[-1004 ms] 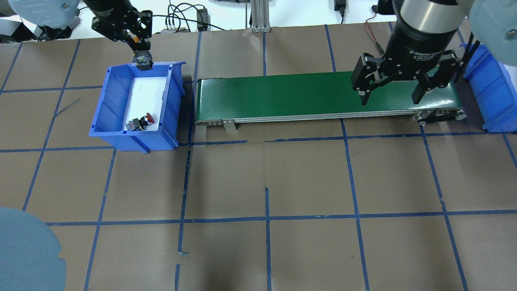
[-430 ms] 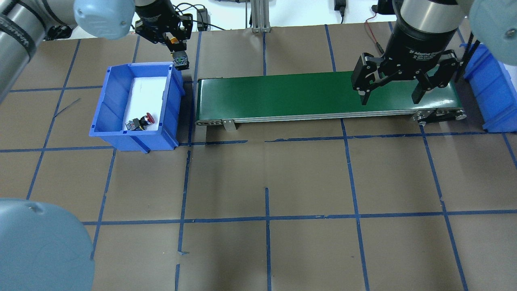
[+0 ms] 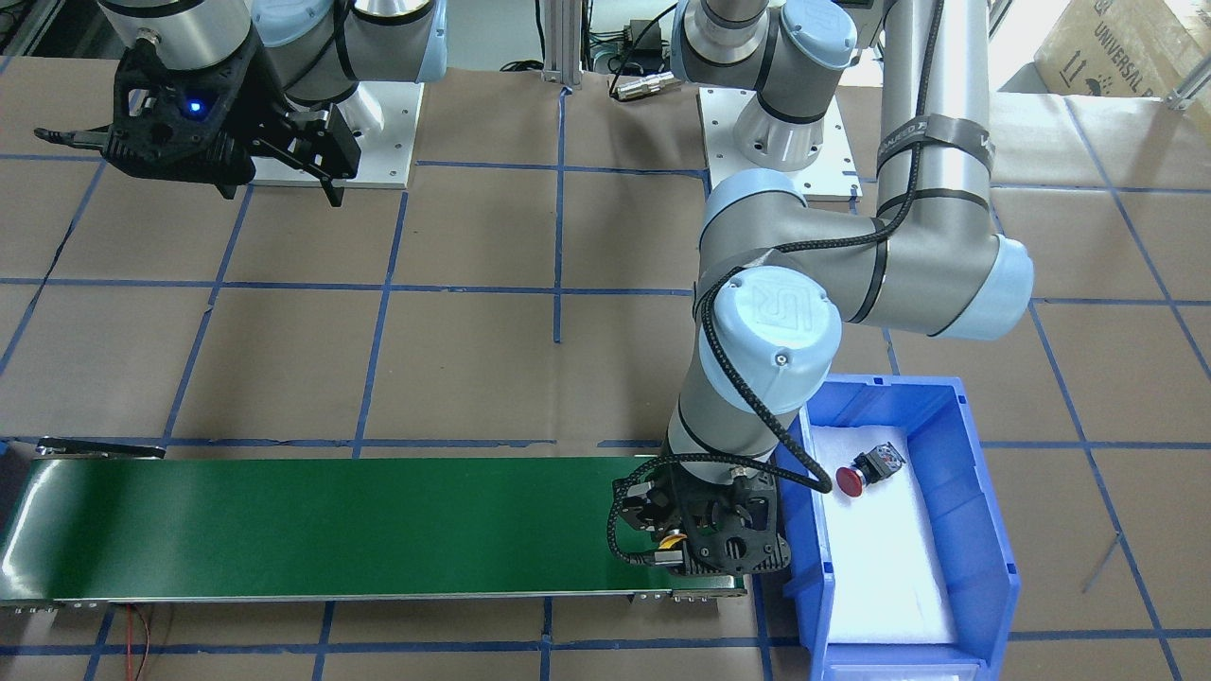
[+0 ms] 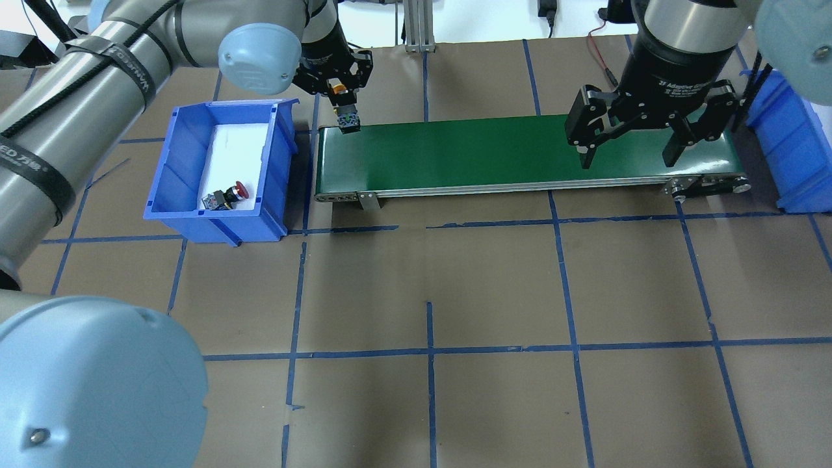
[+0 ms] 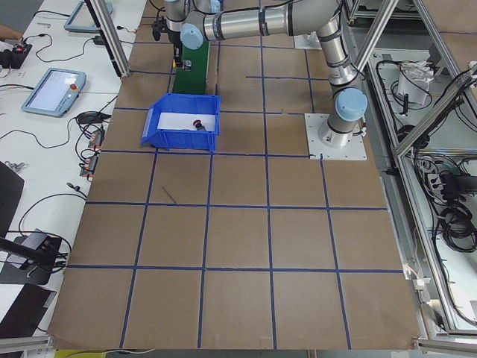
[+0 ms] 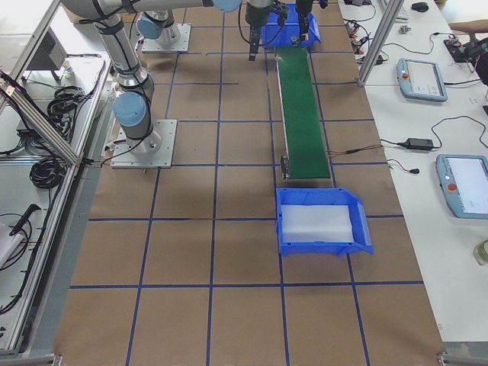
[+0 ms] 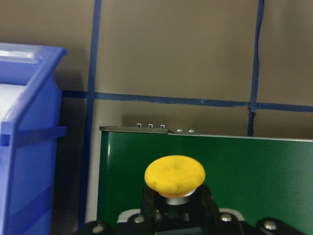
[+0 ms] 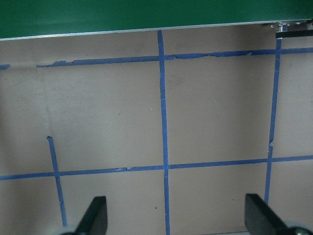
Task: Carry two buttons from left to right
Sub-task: 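Carry the yellow button to the conveyor's near end and release it, then move the left gripper back down over the red-capped button in the bin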
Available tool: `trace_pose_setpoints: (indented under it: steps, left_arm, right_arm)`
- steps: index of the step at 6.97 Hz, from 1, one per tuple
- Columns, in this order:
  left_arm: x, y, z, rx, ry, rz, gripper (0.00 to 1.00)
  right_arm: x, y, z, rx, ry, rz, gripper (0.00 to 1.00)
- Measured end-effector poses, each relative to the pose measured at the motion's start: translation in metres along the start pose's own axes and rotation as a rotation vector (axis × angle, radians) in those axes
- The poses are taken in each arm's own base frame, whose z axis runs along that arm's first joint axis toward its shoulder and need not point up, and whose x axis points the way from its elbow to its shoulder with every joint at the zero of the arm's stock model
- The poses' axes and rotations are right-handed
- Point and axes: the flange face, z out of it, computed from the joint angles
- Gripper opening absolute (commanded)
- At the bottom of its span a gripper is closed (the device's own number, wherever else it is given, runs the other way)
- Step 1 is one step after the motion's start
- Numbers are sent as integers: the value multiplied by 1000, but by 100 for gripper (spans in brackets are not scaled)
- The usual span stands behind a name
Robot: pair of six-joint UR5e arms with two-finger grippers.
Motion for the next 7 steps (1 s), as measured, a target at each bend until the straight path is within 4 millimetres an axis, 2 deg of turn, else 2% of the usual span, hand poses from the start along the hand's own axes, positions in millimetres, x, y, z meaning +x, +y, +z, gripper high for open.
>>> trace_pose_setpoints:
  steps: [2,3,5,7]
  left_arm:
    - [5,-3,27,-19,-2,7,23]
    - [7,-4,36,-21,-2,8,97]
    - [7,-3,37,-20,-4,6,100]
    - [4,-3,23,-2,-3,5,100]
  right_arm:
    - [0,0,0,0,0,0,100]
    - [0,0,0,0,0,0,100]
    - [0,0,0,-1,0,0,100]
    - [0,0,0,-1,0,0,100]
